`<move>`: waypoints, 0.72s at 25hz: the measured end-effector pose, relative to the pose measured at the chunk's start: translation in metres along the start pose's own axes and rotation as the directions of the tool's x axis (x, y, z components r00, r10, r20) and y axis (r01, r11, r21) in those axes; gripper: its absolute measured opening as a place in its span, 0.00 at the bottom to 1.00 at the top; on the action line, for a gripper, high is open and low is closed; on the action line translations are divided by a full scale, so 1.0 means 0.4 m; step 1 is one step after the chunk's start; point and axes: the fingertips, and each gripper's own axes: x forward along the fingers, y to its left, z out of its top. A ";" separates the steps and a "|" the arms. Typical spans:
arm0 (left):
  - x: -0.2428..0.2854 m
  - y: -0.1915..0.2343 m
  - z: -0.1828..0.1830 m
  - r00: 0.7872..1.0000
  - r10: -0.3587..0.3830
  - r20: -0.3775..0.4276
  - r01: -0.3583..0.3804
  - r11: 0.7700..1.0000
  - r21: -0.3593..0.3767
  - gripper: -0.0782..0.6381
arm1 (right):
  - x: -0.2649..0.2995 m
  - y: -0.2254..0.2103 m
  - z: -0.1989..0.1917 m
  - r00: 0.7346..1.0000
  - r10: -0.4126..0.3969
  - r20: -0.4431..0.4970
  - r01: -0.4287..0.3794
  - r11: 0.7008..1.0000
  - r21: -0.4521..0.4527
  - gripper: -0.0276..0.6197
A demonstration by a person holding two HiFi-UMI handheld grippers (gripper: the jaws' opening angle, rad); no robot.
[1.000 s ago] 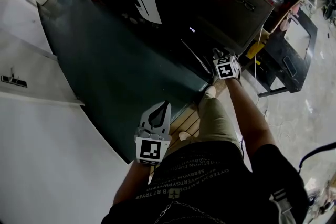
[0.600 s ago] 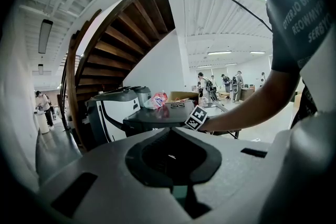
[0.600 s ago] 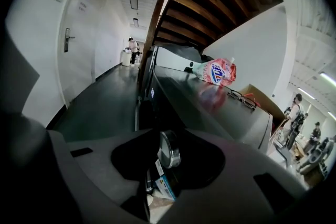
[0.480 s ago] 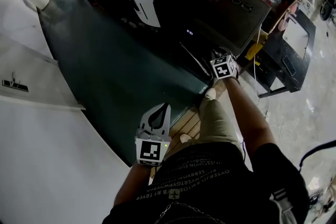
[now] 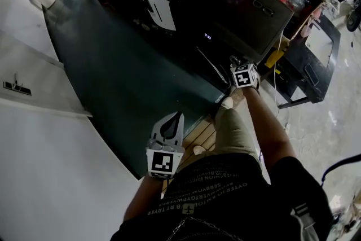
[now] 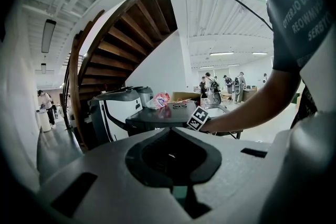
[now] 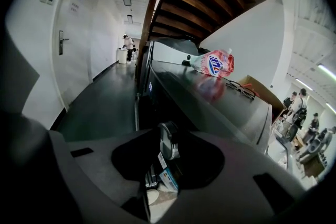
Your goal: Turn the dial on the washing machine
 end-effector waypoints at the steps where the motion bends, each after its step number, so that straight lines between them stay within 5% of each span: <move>1: -0.002 0.003 0.000 1.000 0.002 -0.004 -0.002 1.000 -0.008 0.12 | -0.003 -0.001 -0.006 1.000 -0.008 -0.007 0.008 1.000 0.006 0.20; 6: -0.007 0.013 0.016 1.000 -0.001 0.019 0.001 1.000 0.006 0.12 | -0.016 0.006 0.010 1.000 0.003 0.000 -0.003 1.000 0.014 0.22; 9: -0.017 0.026 0.021 0.999 0.010 0.032 -0.010 1.000 0.002 0.12 | -0.079 0.011 0.082 0.993 0.009 0.117 -0.012 1.000 0.028 0.13; 14: -0.047 0.062 0.038 0.998 0.038 0.045 -0.038 0.999 -0.007 0.12 | -0.299 0.032 0.212 0.932 0.078 0.355 -0.095 0.995 0.033 0.04; 18: -0.064 0.084 0.047 0.997 0.059 0.041 -0.058 0.998 -0.025 0.12 | -0.480 0.089 0.241 0.894 0.153 0.421 -0.172 0.985 0.008 0.04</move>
